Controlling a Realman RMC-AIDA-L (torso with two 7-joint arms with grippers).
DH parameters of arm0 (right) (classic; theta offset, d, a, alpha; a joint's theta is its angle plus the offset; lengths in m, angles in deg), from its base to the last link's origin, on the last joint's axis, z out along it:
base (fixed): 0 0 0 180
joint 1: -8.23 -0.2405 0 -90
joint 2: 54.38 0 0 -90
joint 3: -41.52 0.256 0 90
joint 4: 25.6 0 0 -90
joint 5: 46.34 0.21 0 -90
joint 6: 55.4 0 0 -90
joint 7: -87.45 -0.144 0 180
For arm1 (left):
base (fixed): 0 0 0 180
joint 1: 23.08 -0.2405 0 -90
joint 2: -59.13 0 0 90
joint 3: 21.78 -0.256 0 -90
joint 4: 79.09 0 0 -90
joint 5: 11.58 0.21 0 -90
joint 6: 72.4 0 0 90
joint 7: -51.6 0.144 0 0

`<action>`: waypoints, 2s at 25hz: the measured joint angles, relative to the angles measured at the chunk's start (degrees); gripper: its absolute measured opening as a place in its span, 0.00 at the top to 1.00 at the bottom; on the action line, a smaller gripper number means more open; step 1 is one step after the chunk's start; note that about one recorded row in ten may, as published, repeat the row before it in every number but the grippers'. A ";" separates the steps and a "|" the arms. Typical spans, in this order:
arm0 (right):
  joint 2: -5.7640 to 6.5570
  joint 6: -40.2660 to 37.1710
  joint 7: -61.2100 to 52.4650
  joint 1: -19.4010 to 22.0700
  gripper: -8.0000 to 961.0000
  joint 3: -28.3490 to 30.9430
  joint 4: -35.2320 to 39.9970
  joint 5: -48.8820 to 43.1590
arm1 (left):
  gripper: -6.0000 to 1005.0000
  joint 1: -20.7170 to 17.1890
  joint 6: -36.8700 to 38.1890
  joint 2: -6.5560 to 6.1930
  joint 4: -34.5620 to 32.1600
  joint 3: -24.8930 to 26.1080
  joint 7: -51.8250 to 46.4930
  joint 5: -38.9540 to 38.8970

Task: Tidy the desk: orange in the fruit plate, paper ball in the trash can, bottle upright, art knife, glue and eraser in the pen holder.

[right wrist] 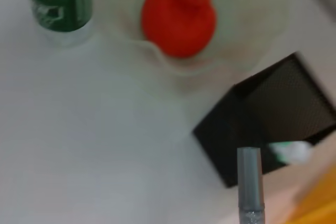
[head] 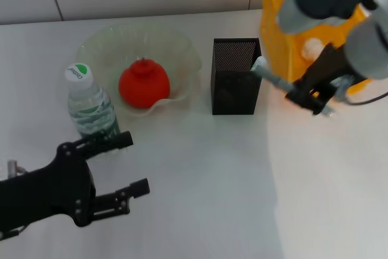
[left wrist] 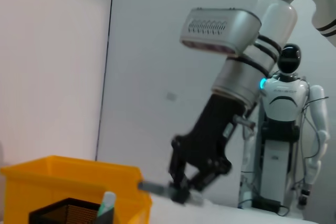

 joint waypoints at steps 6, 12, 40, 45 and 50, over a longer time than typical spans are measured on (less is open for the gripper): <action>-0.17 -0.05 9.24 2.80 0.85 2.84 8.44 -4.21 | 0.19 0.35 0.77 -0.15 2.07 -2.05 -2.11 0.13; -0.23 -0.02 13.80 2.43 0.85 0.86 10.79 -8.75 | 0.19 0.63 0.63 0.00 2.11 -2.98 -3.93 0.14; 1.54 21.87 57.99 3.31 0.85 -2.10 3.30 -9.32 | 0.19 0.53 0.55 1.13 2.74 -3.31 -4.88 0.13; 2.57 24.46 59.84 1.70 0.85 -4.13 -0.03 -9.34 | 0.19 0.47 -0.42 1.31 2.74 -3.49 -3.71 0.13; 3.70 25.75 62.28 -0.02 0.85 -5.90 -3.83 -9.40 | 0.19 0.25 -1.68 1.43 2.86 -3.56 -3.24 0.72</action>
